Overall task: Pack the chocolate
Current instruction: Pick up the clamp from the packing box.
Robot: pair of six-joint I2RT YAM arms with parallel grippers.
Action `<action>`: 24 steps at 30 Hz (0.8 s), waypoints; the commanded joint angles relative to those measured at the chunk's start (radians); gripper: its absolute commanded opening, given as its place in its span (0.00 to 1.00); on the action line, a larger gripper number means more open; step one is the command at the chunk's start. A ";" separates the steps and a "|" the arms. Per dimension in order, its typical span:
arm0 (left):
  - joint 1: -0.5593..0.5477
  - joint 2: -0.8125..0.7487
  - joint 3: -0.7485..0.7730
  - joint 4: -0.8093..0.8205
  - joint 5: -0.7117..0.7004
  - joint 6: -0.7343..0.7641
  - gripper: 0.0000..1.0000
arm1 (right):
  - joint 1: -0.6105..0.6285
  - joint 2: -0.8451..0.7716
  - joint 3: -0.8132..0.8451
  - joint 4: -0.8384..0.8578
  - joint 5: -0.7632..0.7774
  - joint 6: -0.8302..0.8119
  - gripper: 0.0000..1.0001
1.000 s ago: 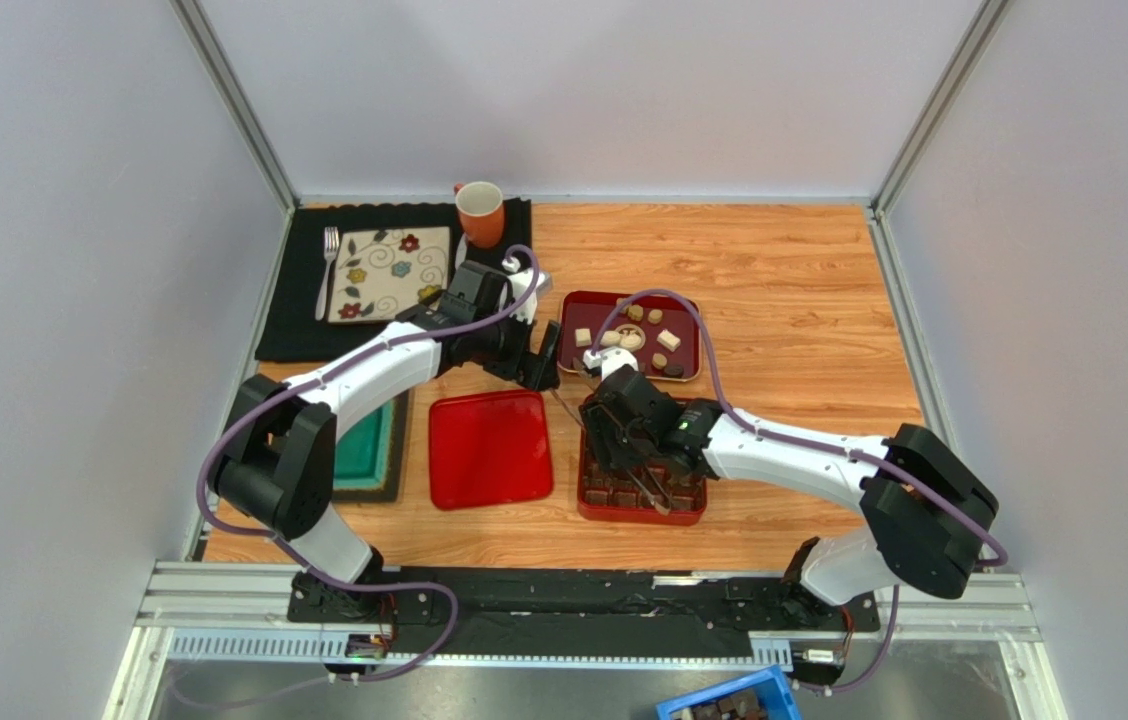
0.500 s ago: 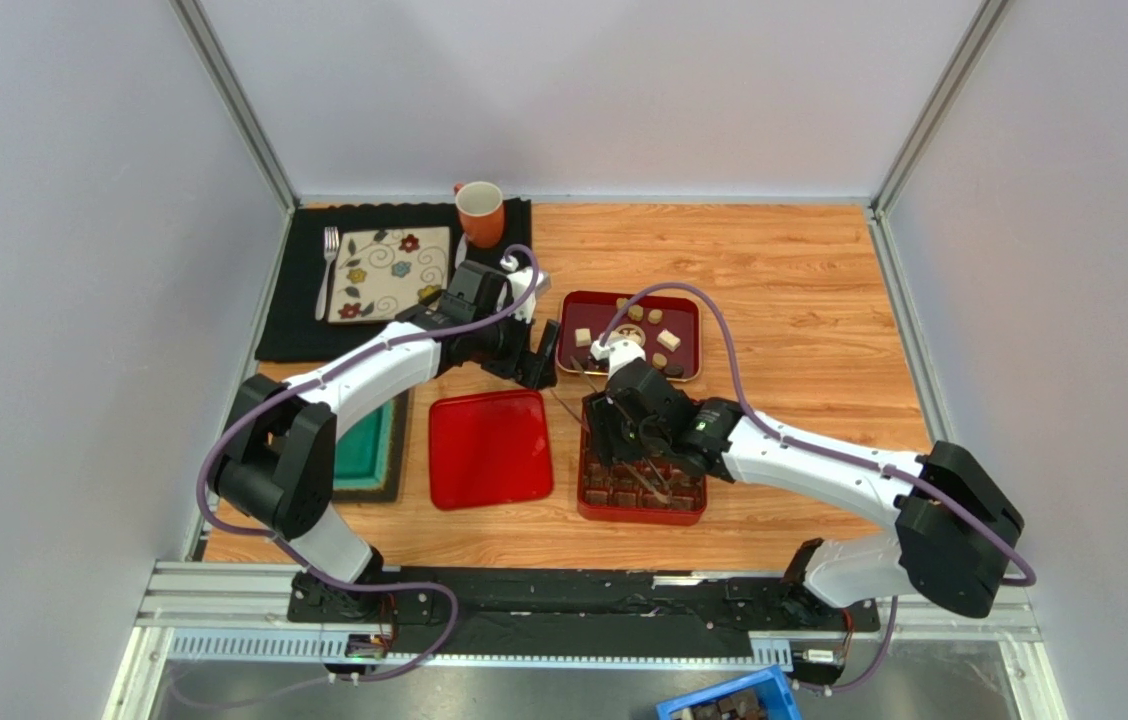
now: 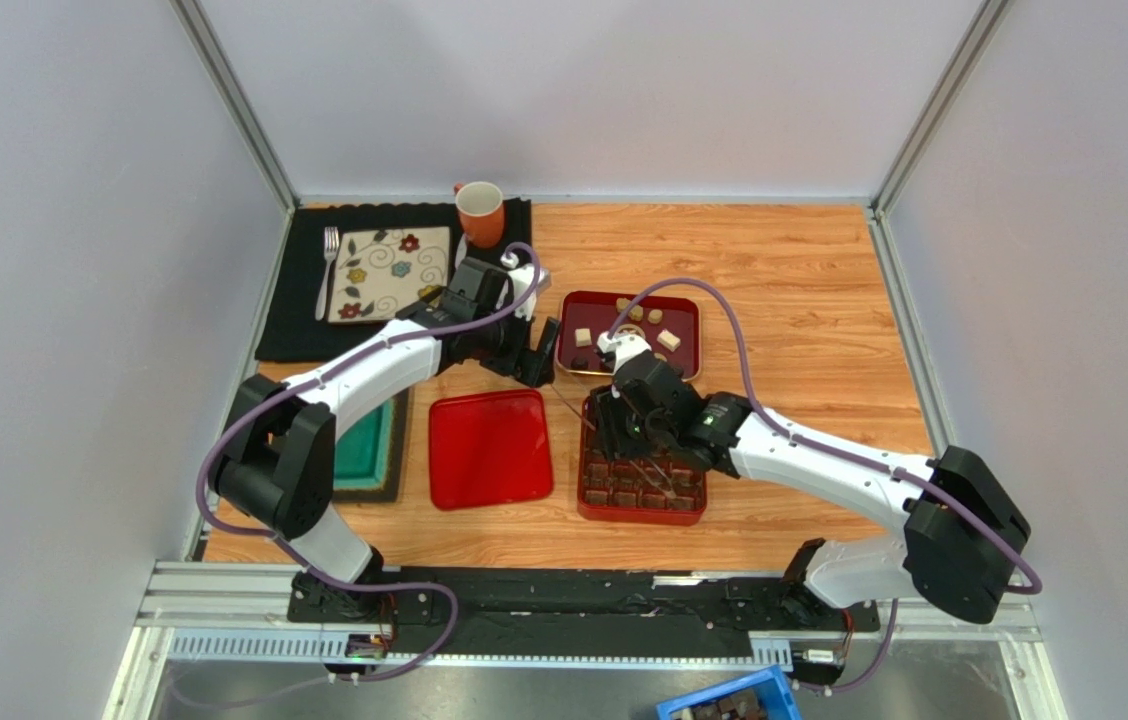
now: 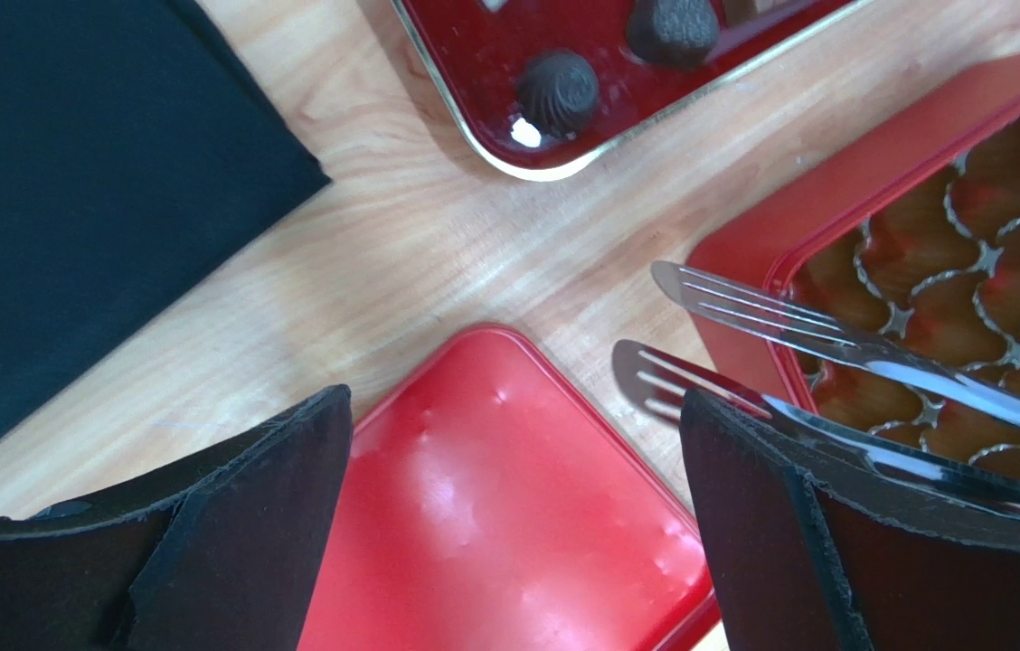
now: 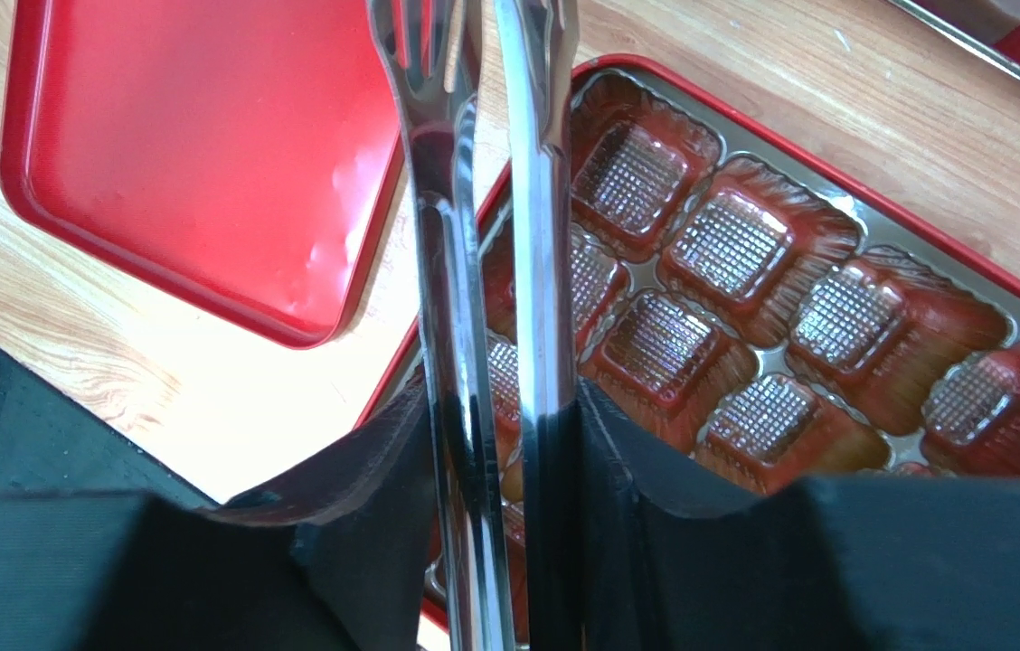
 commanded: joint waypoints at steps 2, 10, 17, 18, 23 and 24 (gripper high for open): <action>0.049 -0.014 0.196 -0.091 -0.008 0.028 0.99 | -0.028 -0.019 0.068 -0.050 -0.024 0.021 0.38; 0.208 -0.026 0.402 -0.231 0.133 0.020 0.99 | -0.131 0.007 0.205 -0.232 -0.128 0.035 0.36; 0.236 -0.094 0.295 -0.220 0.182 0.028 0.99 | -0.270 0.065 0.344 -0.335 -0.180 0.058 0.38; 0.238 -0.103 0.283 -0.217 0.187 0.028 0.99 | -0.289 0.088 0.353 -0.341 -0.194 0.067 0.39; 0.242 -0.130 0.208 -0.205 0.204 0.028 0.99 | -0.379 0.171 0.415 -0.337 -0.265 0.070 0.44; 0.244 -0.138 0.200 -0.205 0.206 0.028 0.99 | -0.387 0.186 0.426 -0.334 -0.269 0.070 0.44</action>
